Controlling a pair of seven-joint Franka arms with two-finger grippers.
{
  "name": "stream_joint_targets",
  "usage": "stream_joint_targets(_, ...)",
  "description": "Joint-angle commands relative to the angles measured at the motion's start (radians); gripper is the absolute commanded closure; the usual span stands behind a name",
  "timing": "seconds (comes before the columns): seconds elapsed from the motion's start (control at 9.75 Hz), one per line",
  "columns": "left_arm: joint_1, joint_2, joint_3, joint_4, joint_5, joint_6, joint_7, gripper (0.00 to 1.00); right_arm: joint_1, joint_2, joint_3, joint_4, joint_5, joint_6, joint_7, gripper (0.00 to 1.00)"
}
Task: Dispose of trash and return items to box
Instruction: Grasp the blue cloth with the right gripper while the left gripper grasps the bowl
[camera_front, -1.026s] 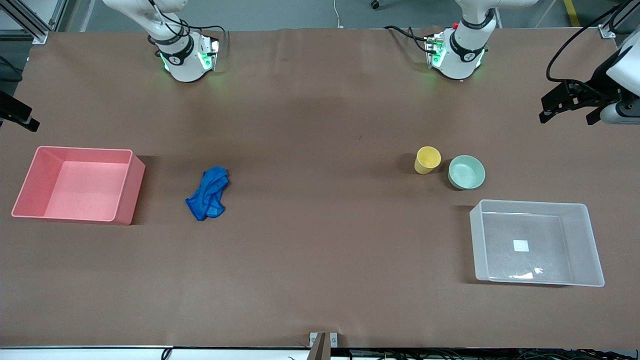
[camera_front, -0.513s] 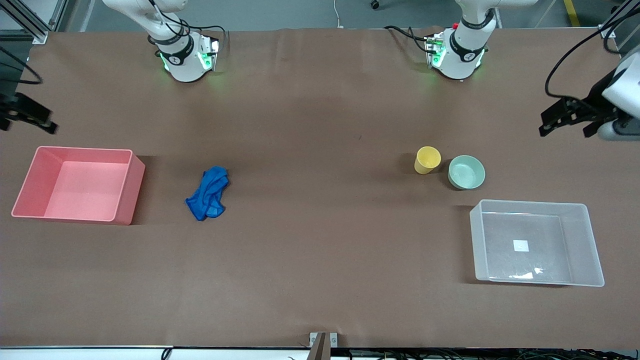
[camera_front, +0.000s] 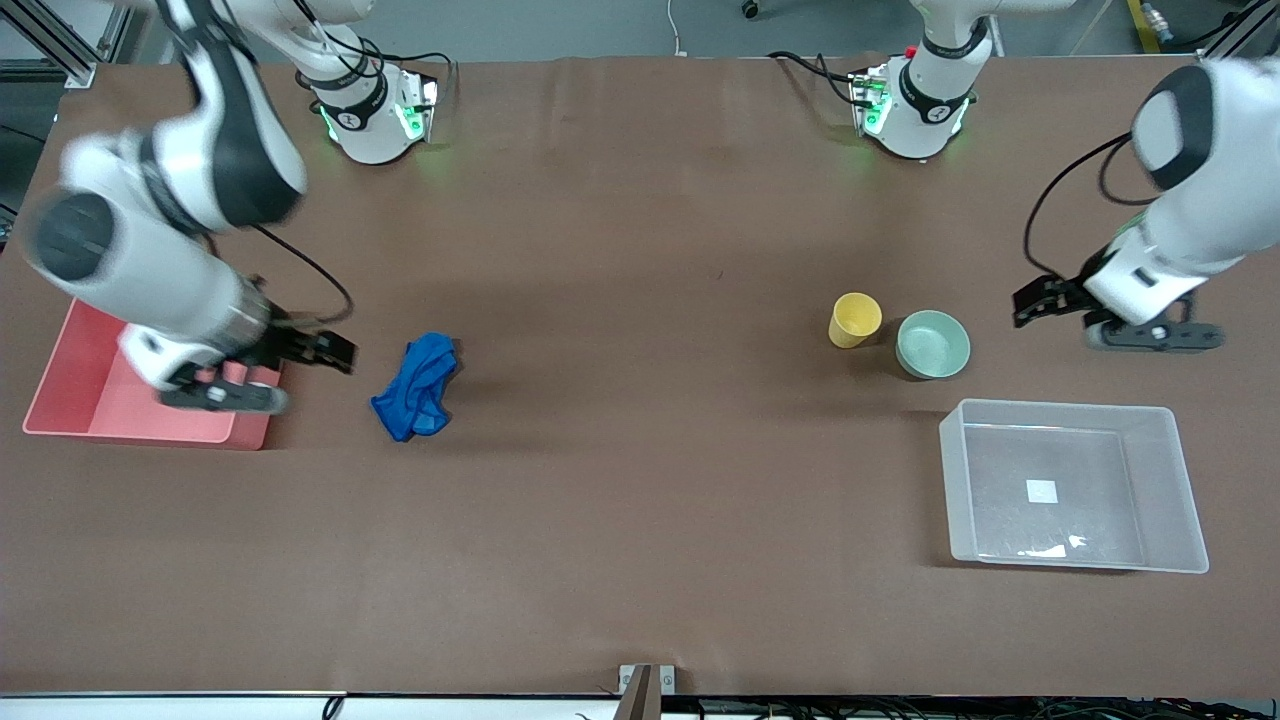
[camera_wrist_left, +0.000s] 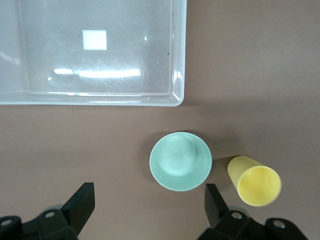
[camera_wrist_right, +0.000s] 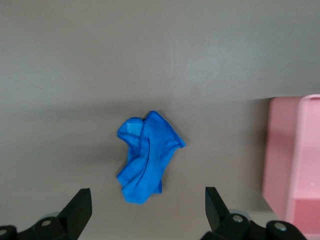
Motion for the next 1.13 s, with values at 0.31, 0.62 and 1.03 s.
stream_joint_targets(0.31, 0.005, 0.122, 0.001, -0.335, 0.009, 0.446, 0.012, 0.07, -0.006, 0.194, 0.004, -0.161, -0.021, 0.286, 0.034, 0.00)
stream_joint_targets(0.62, 0.005, 0.256, 0.001, -0.344, 0.010, 0.563, 0.012, 0.15, 0.005, 0.279, 0.004, -0.165, -0.023, 0.409, 0.062, 0.01)
stream_joint_targets(1.03, 0.006, 0.308, -0.001, -0.321, 0.012, 0.608, 0.011, 1.00, 0.015, 0.274, 0.006, -0.219, -0.053, 0.398, 0.057, 0.68)
